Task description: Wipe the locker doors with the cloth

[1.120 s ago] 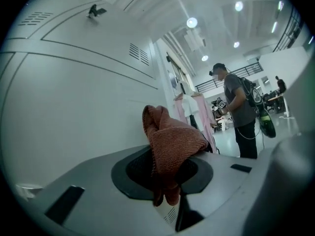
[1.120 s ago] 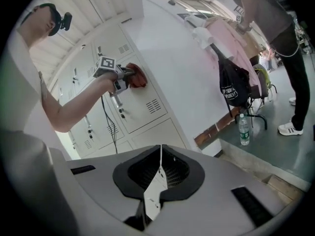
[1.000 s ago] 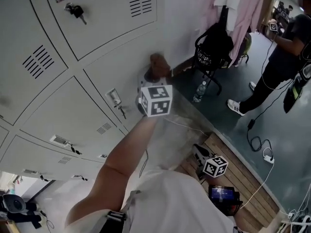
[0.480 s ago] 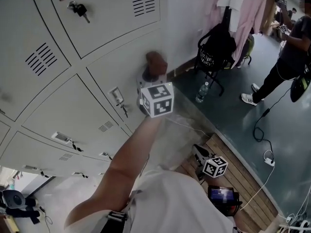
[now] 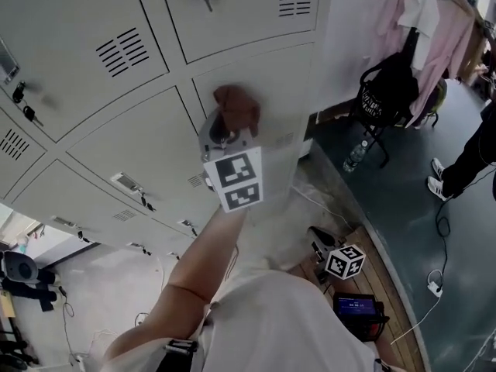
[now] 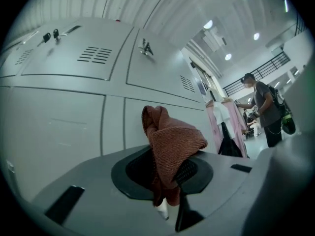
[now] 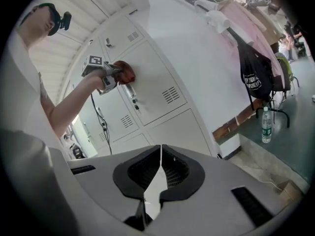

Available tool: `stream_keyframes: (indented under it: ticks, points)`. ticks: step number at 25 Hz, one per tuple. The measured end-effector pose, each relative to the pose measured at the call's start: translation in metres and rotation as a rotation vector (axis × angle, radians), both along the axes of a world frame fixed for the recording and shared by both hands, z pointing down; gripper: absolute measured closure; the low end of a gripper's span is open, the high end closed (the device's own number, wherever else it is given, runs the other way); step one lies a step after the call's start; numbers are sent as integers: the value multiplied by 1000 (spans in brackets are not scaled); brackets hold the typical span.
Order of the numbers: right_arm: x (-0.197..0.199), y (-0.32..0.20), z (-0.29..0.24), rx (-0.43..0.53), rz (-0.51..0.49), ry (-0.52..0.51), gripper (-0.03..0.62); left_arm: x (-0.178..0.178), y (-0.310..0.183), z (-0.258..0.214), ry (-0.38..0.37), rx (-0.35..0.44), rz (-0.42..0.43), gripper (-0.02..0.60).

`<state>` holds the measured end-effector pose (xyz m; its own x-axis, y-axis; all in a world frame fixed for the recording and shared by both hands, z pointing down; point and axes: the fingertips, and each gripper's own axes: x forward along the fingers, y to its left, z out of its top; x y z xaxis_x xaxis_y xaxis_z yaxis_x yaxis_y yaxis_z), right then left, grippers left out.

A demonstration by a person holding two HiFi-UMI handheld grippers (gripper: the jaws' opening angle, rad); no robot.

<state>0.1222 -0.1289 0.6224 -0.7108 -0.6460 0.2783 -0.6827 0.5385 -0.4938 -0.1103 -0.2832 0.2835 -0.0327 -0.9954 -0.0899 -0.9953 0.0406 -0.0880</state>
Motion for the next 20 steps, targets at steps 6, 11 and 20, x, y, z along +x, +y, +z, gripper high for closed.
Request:
stream_keyframes:
  ticks: [6, 11, 20]
  points:
    - [-41, -6, 2, 3, -123, -5, 574, -63, 48, -3, -37, 26, -148, 502]
    - [-55, -2, 2, 8, -159, -4, 574, -71, 44, 1, -29, 19, -182, 502]
    - [1, 0, -1, 11, 10, -5, 574, 19, -16, -22, -42, 60, -3, 502]
